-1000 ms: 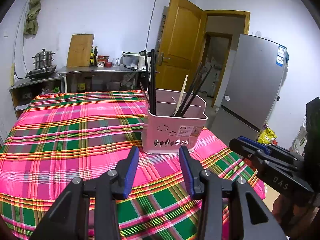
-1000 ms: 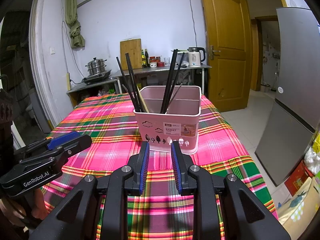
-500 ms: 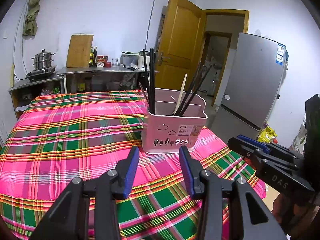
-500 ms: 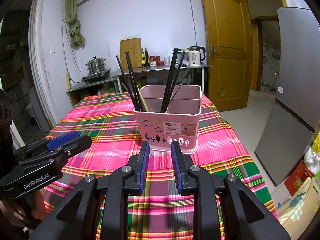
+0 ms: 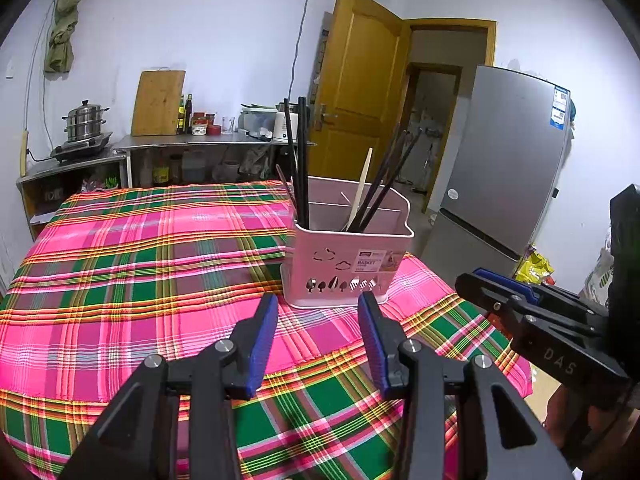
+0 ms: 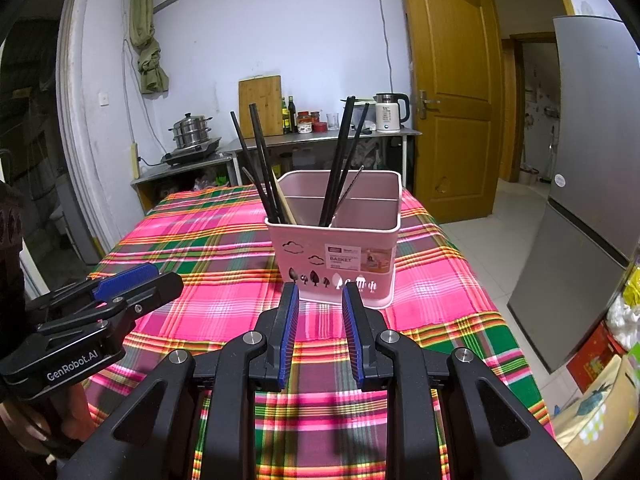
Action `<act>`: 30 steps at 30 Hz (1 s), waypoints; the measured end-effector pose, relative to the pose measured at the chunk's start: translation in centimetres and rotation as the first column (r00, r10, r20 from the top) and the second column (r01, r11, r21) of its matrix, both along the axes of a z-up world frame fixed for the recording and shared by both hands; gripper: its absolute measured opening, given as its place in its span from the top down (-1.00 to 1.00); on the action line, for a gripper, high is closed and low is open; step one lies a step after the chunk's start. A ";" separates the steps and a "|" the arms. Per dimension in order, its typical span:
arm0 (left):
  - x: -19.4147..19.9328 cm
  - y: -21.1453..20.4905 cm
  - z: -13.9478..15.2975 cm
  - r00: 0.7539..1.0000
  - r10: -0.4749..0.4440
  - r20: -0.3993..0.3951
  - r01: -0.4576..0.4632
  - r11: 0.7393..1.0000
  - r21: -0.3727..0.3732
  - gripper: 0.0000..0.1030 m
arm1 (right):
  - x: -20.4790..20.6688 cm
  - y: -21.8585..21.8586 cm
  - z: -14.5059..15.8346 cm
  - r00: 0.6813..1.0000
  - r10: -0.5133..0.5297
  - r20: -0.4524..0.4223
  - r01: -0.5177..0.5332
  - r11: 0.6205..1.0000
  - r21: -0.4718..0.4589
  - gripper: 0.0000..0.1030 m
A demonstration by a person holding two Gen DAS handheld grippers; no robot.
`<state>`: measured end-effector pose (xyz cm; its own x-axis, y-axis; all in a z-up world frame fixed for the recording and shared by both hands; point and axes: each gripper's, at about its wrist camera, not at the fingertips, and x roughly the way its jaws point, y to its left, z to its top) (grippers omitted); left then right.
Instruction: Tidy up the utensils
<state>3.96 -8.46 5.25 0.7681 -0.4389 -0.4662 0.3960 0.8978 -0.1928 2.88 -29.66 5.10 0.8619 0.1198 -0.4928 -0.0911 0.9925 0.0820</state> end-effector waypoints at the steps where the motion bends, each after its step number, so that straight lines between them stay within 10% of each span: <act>1: 0.0 0.0 0.0 1.000 -0.001 0.000 0.001 1.000 -0.001 0.16 | 0.0 0.0 0.0 1.000 0.000 0.000 0.000 1.000 -0.001 0.55; 30: 0.3 0.6 -0.5 1.000 -0.016 0.011 0.017 0.999 -0.033 0.16 | 0.1 -0.2 -0.3 1.000 -0.003 -0.010 0.003 1.000 -0.011 0.55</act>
<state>4.25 -7.85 4.70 0.7658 -0.4665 -0.4427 0.4130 0.8844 -0.2176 3.00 -29.81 4.76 0.8575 0.1112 -0.5023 -0.0870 0.9936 0.0715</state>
